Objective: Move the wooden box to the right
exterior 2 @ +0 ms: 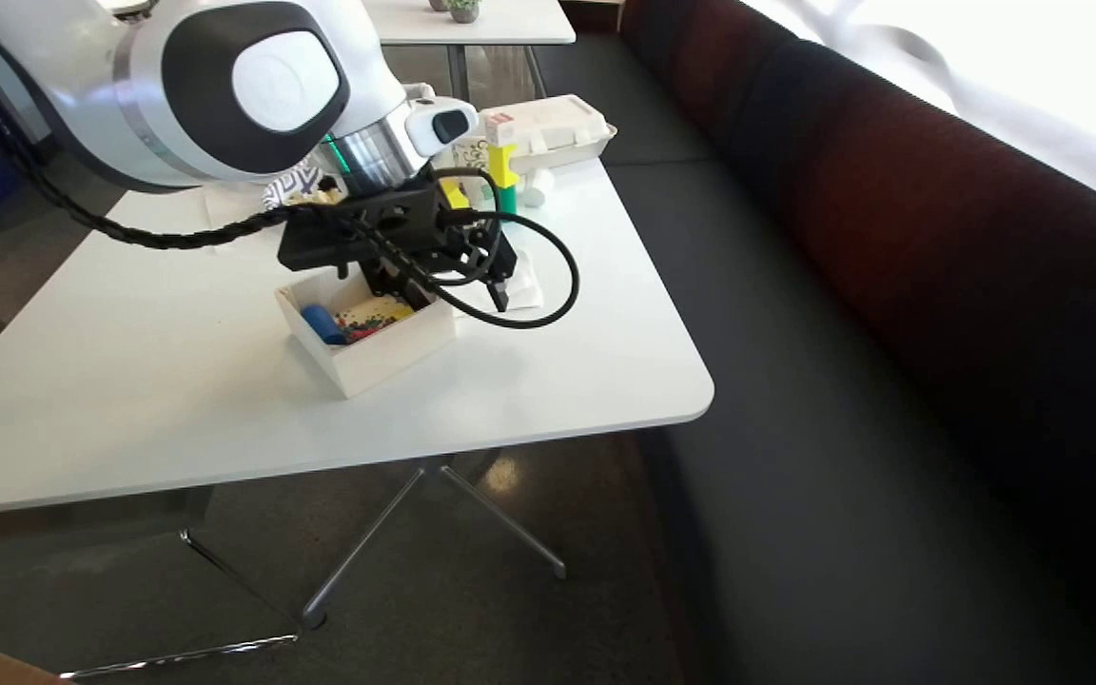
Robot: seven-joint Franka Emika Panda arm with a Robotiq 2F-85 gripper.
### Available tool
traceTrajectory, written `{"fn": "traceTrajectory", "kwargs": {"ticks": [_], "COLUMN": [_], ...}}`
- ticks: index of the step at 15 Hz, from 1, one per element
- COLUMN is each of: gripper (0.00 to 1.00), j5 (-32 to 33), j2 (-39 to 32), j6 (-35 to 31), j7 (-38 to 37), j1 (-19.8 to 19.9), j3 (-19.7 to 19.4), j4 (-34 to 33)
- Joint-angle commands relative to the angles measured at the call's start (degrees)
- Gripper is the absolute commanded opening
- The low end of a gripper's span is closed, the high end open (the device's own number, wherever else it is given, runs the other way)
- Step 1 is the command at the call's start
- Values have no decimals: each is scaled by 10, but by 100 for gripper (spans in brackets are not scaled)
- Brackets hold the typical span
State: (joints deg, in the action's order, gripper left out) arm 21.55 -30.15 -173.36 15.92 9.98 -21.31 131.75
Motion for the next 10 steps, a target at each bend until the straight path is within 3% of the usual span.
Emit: {"fn": "traceTrajectory", "kwargs": {"ticks": [1,10], "gripper": [100,100], "j5": [0,-58], "j2": [1,-57], "j6": [2,-17], "j7": [2,-151], "j1": [6,-51], "j3": [5,-74], "j4": [-2,-84]}}
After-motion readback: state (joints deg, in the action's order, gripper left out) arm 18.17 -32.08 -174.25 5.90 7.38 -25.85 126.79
